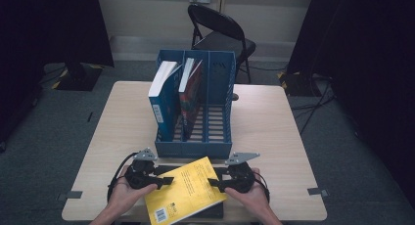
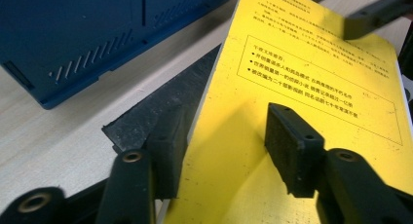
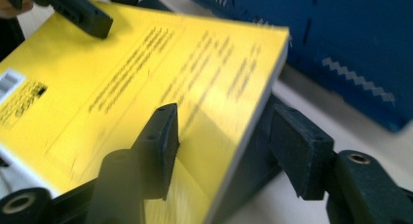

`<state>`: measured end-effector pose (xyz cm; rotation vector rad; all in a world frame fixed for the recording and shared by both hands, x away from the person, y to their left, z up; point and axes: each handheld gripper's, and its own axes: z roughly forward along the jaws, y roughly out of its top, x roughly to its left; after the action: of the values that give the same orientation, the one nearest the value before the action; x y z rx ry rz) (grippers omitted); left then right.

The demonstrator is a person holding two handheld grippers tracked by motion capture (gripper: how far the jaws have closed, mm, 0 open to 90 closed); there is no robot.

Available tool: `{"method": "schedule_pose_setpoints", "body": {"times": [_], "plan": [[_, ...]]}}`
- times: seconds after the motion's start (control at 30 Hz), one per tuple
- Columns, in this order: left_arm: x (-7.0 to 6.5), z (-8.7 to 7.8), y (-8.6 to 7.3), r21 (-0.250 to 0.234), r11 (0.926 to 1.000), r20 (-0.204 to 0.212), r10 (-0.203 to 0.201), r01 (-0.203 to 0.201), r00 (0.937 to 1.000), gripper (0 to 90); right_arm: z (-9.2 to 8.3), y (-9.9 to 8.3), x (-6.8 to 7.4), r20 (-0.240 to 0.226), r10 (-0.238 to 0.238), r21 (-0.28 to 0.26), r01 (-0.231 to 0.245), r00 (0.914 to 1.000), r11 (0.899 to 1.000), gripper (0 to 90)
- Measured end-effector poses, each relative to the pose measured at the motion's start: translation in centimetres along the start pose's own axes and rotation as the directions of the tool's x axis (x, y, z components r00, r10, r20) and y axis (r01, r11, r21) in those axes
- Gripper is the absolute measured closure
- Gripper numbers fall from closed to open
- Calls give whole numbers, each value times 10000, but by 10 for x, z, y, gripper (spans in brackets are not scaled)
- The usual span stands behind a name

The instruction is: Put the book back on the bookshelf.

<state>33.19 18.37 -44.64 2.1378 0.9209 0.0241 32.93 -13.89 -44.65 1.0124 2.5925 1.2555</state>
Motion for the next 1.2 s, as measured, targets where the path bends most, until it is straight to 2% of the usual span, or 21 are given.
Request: {"method": "schedule_pose_setpoints", "body": {"times": [0.13, 0.27, 0.4, 0.5, 0.63, 0.73, 0.8, 0.93, 1.0, 1.13, 1.17, 1.2], "plan": [[-2, 2, 3, 118, 9998, -115, 187, -186, 9998, 476, -15, -17, 5, 104, 111, 52, -112, 9999, 9999, 407], [-4, 7, 8, 169, 9998, -55, 125, -125, 9999, 465, -26, -32, 10, 117, 102, 12, -102, 9999, 9999, 380], [-4, 10, 9, 47, 9999, 7, 166, -166, 9999, 465, -29, -37, 15, -104, -10, -30, 10, 9999, 10000, 371], [-5, 10, 8, 4, 9997, -33, 236, -236, 9997, 466, -29, -39, 18, -79, -186, -104, 185, 9998, 9998, 369], [-4, 9, 6, -112, 9998, 9, 174, -173, 9998, 467, -25, -41, 20, -360, -349, 211, 356, 9987, 9991, 340], [-5, 9, 5, -198, 9996, -3, 223, -223, 9998, 469, -24, -40, 19, -389, -336, 225, 345, 9987, 9992, 329], [-5, 8, 4, -150, 9998, 62, 107, -106, 9999, 469, -24, -40, 18, -471, -326, 260, 339, 9984, 9991, 343], [-6, 2, -1, -37, 9998, 25, 217, -216, 9998, 467, -23, -39, 12, -468, -52, 129, 58, 9989, 9999, 378], [-11, -1, -5, -13, 9997, -83, 236, -236, 9997, 463, -22, -37, 11, -326, -52, 54, 54, 9995, 10000, 421], [-16, -9, -12, 269, 9995, 24, 165, -166, 9999, 471, -21, -32, 10, 104, -77, -37, 77, 9999, 10000, 496], [-17, -12, -13, 484, 9986, 61, 207, -210, 9998, 480, -21, -31, 10, 175, -72, -19, 72, 9998, 10000, 513], [-18, -13, -15, 460, 9988, 94, 189, -193, 9998, 485, -20, -29, 9, 269, -17, -45, 18, 9996, 10000, 533]]}}
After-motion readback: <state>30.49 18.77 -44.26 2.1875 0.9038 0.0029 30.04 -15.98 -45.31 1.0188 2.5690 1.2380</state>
